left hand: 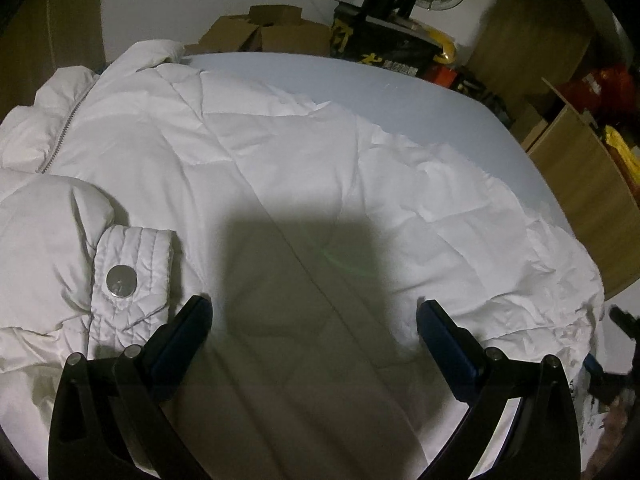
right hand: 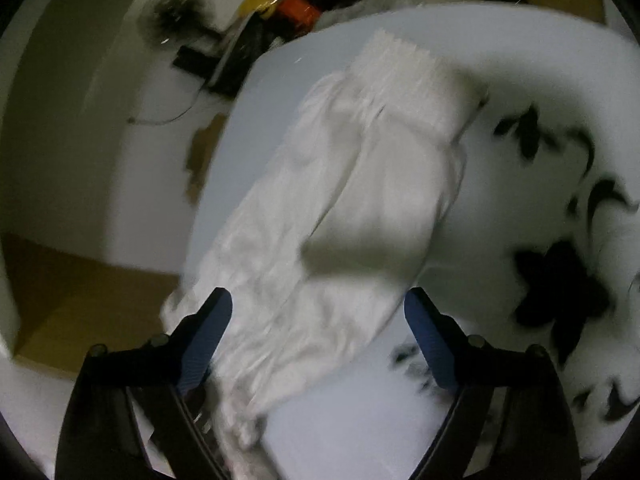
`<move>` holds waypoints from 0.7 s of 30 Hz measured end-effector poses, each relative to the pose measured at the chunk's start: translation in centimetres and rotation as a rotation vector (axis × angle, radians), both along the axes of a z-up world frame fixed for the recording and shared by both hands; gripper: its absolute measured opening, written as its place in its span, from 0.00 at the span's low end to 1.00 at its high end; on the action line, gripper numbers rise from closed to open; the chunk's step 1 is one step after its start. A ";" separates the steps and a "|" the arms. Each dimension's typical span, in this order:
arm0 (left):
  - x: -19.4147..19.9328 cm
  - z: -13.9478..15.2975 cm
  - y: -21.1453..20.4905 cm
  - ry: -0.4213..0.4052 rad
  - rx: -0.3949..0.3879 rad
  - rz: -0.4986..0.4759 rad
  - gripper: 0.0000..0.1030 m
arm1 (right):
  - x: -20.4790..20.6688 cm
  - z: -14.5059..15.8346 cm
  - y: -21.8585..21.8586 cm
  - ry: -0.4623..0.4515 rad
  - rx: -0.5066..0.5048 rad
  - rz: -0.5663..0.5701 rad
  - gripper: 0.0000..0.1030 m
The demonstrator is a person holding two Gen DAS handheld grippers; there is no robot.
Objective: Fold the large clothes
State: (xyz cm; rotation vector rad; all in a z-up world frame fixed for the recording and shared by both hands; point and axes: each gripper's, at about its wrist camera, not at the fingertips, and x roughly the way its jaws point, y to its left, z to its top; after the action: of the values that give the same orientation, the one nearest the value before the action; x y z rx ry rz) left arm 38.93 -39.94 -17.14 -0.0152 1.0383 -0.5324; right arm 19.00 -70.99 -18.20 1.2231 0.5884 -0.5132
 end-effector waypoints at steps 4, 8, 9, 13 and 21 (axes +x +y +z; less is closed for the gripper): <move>0.0 0.4 0.7 0.008 -0.030 -0.008 1.00 | 1.3 0.2 -1.5 0.023 0.010 -0.051 0.81; -0.3 0.5 0.5 -0.011 -0.011 -0.017 1.00 | 2.9 -0.6 -2.2 0.099 0.017 -0.073 0.16; -0.5 0.5 0.4 -0.021 -0.008 -0.018 1.00 | 2.9 -0.9 -2.3 0.089 0.014 -0.072 0.12; -0.3 0.6 1.4 -0.022 -0.089 -0.038 1.00 | 3.0 2.0 -1.1 0.048 -0.077 -0.058 0.07; -1.2 8.6 14.2 -0.043 -0.209 0.136 1.00 | 8.3 18.6 12.1 -0.169 -0.408 0.172 0.06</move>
State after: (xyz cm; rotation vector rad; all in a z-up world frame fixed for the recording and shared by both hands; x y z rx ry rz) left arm 37.68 -25.69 -8.52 -0.2564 0.9285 -0.5132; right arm 27.26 -58.93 0.44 0.8105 0.4142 -0.3578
